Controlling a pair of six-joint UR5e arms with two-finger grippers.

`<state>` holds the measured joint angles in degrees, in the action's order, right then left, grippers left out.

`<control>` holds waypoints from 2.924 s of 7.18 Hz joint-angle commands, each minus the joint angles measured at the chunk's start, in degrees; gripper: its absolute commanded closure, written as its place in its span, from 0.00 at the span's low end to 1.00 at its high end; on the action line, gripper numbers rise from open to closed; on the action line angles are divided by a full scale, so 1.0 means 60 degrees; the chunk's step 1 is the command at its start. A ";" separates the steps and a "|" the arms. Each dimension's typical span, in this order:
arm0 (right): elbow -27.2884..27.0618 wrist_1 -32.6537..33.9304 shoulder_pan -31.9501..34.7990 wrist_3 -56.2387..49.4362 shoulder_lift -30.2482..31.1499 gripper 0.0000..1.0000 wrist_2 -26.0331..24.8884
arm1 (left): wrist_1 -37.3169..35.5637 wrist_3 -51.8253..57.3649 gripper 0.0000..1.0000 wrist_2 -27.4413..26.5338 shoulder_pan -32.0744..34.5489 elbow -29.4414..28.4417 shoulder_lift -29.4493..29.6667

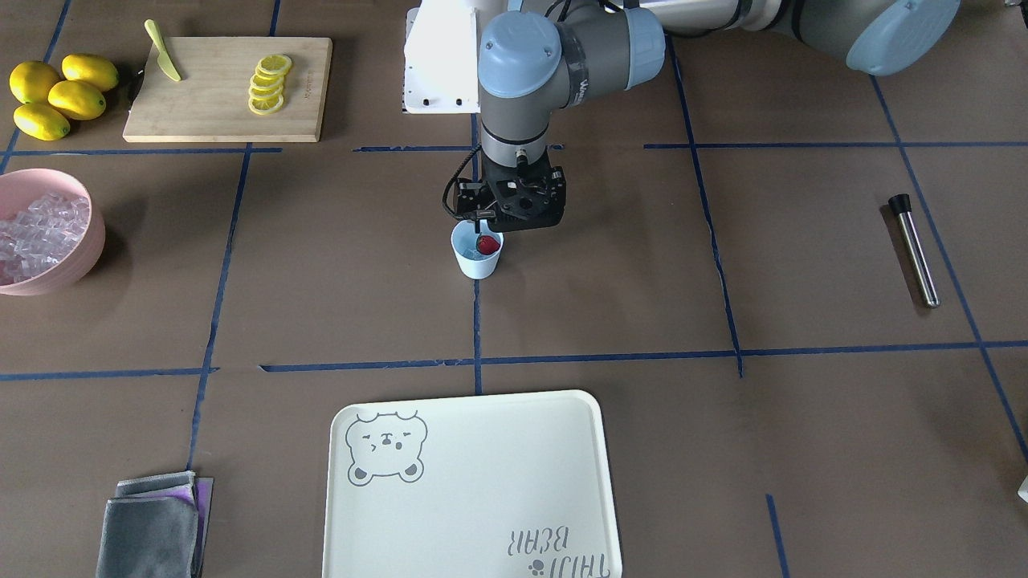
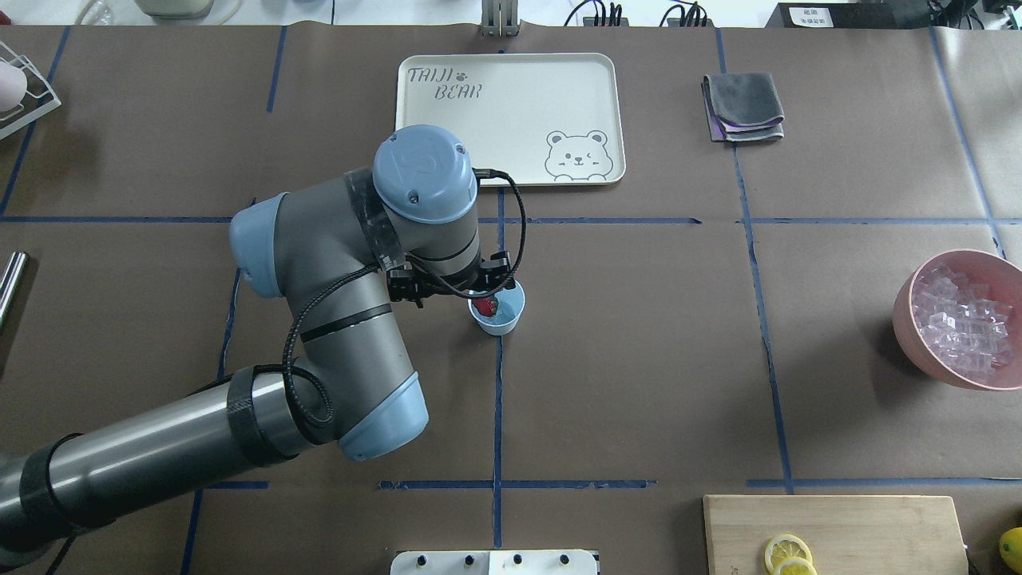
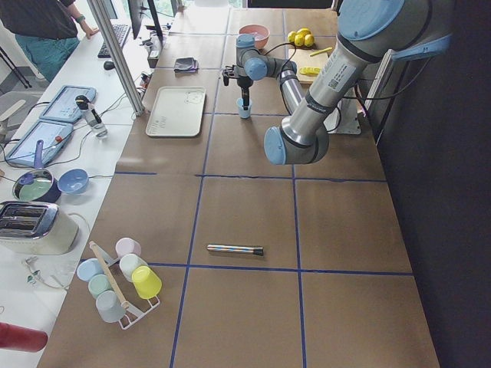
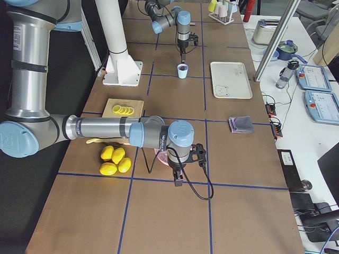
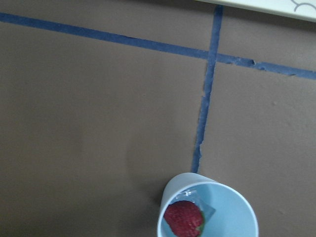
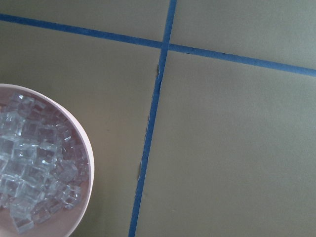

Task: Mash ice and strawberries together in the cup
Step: 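Carry the strawberry over the blue cup and open the left gripper, then withdraw the left gripper from the cup toward the metal pestle, then grasp the metal pestle with the left gripper and lift it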

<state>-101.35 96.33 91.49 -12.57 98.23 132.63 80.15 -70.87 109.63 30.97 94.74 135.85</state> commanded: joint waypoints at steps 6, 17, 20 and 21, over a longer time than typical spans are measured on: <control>-0.0057 0.0000 0.0000 0.0000 -0.0024 0.00 0.0000 | -0.0820 0.9731 0.00 0.3137 0.6020 0.1997 -0.5630; -0.0204 0.0000 0.0000 0.0029 -0.0024 0.00 0.0264 | 0.6856 0.7346 0.00 0.3379 0.6385 -0.2738 -0.7202; -0.0204 -0.0015 0.0000 0.0029 -0.0024 0.00 0.0264 | 0.8157 0.6979 0.00 0.3364 0.6001 -0.3367 -0.7276; -0.0204 -0.0015 0.0000 0.0015 -0.0009 0.00 0.0264 | 0.8160 0.6977 0.00 0.3364 0.5884 -0.3368 -0.7276</control>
<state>-102.57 96.27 91.49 -12.41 98.11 134.21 128.11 -28.45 129.85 67.03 74.86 92.25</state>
